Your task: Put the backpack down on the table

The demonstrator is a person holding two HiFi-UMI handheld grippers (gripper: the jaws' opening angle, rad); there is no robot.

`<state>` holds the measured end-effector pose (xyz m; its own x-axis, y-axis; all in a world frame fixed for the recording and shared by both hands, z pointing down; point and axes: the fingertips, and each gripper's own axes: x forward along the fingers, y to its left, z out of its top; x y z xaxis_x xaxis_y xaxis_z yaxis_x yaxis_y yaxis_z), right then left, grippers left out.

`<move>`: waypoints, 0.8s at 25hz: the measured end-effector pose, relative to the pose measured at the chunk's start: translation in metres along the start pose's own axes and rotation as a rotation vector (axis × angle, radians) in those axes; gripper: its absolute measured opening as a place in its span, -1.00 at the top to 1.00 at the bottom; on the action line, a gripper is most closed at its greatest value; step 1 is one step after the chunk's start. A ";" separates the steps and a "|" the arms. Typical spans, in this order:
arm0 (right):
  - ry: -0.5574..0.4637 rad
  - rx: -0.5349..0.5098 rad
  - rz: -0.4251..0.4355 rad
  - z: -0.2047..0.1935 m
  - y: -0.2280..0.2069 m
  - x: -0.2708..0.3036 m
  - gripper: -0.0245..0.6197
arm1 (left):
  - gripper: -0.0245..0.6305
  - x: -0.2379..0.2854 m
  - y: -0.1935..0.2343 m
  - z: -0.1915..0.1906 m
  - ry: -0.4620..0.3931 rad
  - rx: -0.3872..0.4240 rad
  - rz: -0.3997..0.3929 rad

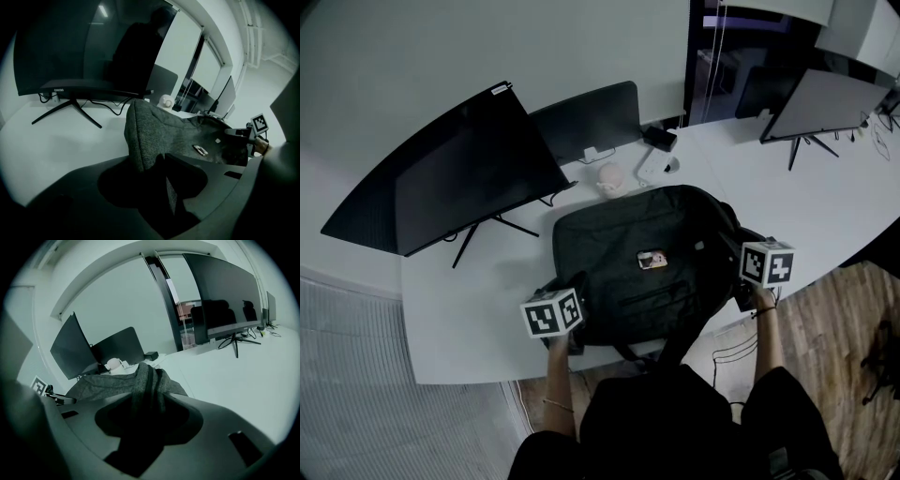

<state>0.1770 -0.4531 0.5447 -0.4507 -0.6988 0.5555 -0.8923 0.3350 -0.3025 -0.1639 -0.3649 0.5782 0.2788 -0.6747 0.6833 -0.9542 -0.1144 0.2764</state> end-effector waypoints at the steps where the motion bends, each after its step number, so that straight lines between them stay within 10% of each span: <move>1: 0.005 0.000 -0.007 -0.001 -0.001 0.001 0.47 | 0.42 0.001 0.001 -0.001 0.005 -0.006 0.003; 20: -0.018 -0.021 -0.143 -0.003 -0.026 -0.003 0.21 | 0.04 0.005 0.018 -0.001 0.012 -0.052 0.083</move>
<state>0.2013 -0.4577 0.5531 -0.3188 -0.7511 0.5781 -0.9477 0.2444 -0.2052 -0.1799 -0.3693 0.5870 0.2005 -0.6717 0.7132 -0.9673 -0.0203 0.2528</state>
